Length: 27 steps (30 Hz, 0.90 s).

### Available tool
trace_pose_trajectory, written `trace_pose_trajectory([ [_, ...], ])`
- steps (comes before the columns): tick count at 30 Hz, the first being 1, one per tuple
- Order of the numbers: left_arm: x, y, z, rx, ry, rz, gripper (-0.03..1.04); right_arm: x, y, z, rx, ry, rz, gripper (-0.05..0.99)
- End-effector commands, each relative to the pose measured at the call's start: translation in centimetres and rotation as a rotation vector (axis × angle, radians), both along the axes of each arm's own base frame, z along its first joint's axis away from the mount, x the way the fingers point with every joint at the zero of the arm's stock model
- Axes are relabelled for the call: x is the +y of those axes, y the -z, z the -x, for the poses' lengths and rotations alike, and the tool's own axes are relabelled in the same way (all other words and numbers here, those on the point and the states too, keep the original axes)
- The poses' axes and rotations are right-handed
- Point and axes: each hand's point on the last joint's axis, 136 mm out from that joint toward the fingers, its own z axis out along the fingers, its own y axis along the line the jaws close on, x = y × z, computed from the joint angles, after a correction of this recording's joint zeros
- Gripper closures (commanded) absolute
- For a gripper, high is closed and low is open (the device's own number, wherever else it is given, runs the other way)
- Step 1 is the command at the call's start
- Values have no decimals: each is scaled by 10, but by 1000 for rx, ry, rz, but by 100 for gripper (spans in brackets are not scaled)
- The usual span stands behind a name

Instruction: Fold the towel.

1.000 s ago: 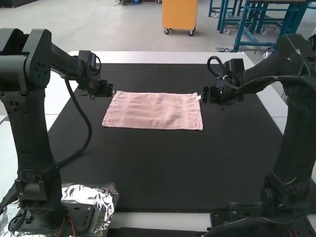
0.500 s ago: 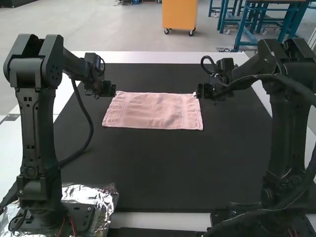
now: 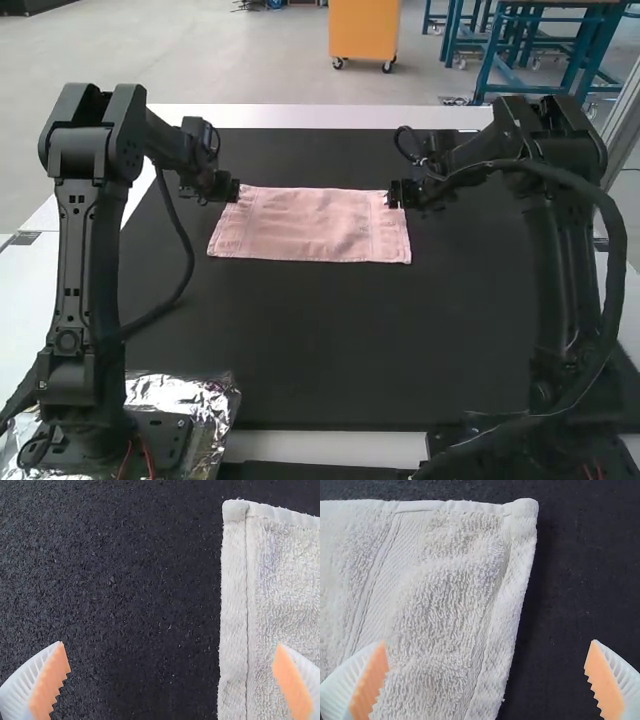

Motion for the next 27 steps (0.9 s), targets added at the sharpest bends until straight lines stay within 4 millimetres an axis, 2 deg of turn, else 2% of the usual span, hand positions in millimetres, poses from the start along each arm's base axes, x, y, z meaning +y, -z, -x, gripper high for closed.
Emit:
trace_pose_trajectory([
  [1,-1,-8,-12,-27,3,-15,6,8,-10,-12,-27,-12,16,3],
  [9,0,7,-14,0,1,-16,6,5,8,-13,12,-11,46,3],
  [18,-1,12,-16,5,0,-12,7,6,31,-7,67,-41,92,3],
  [19,-1,14,-16,10,0,-12,10,7,32,-7,68,-46,95,7],
  [20,-1,16,-15,15,-1,-11,15,9,31,-6,68,-55,98,15],
  [21,1,18,-14,18,-3,-8,20,10,31,-6,67,-61,98,27],
  [22,-1,22,-12,28,1,-3,31,12,32,-4,71,-70,92,42],
  [23,-4,25,-11,36,17,19,48,13,33,-3,72,-80,88,61],
  [25,-14,30,-9,46,56,75,83,17,33,-1,71,-113,79,91],
  [26,-14,31,-7,48,58,82,97,18,34,0,74,-127,71,95],
  [27,-12,33,-7,50,56,83,99,17,33,0,72,-127,67,96],
])
